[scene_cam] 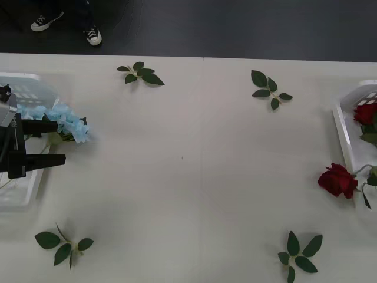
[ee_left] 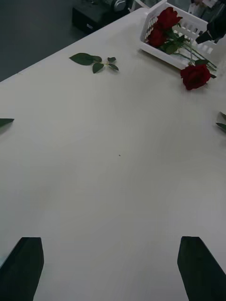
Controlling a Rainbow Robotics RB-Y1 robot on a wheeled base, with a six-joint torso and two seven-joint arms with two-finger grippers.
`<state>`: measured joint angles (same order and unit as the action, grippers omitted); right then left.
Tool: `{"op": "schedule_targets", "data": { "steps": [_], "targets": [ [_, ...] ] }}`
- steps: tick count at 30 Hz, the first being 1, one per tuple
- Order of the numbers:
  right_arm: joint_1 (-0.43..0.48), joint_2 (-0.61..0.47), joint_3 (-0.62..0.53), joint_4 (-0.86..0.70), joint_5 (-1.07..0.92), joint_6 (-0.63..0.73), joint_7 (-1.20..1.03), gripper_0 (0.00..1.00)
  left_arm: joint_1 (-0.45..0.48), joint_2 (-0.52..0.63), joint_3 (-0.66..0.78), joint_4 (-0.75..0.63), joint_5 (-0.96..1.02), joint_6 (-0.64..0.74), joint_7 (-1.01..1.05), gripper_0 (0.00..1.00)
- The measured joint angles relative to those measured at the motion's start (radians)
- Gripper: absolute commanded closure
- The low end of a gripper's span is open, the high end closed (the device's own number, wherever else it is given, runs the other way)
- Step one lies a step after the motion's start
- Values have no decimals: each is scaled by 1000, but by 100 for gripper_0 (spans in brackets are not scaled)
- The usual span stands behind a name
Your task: Put the red flowers into the right box and the blue flowers into the left box
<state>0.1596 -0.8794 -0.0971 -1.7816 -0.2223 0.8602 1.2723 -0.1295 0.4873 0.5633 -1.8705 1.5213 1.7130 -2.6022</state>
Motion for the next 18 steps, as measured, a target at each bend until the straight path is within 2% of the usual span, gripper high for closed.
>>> {"op": "schedule_targets", "data": {
  "steps": [11, 18],
  "targets": [
    [3, 0, 38, -3, -2, 0, 0, 8, 0, 0, 0, 0, 0, 0, 0, 17],
    [30, -7, 36, -75, -101, 0, 0, 7, 0, 0, 0, 0, 0, 0, 0, 17]
  ]
}}
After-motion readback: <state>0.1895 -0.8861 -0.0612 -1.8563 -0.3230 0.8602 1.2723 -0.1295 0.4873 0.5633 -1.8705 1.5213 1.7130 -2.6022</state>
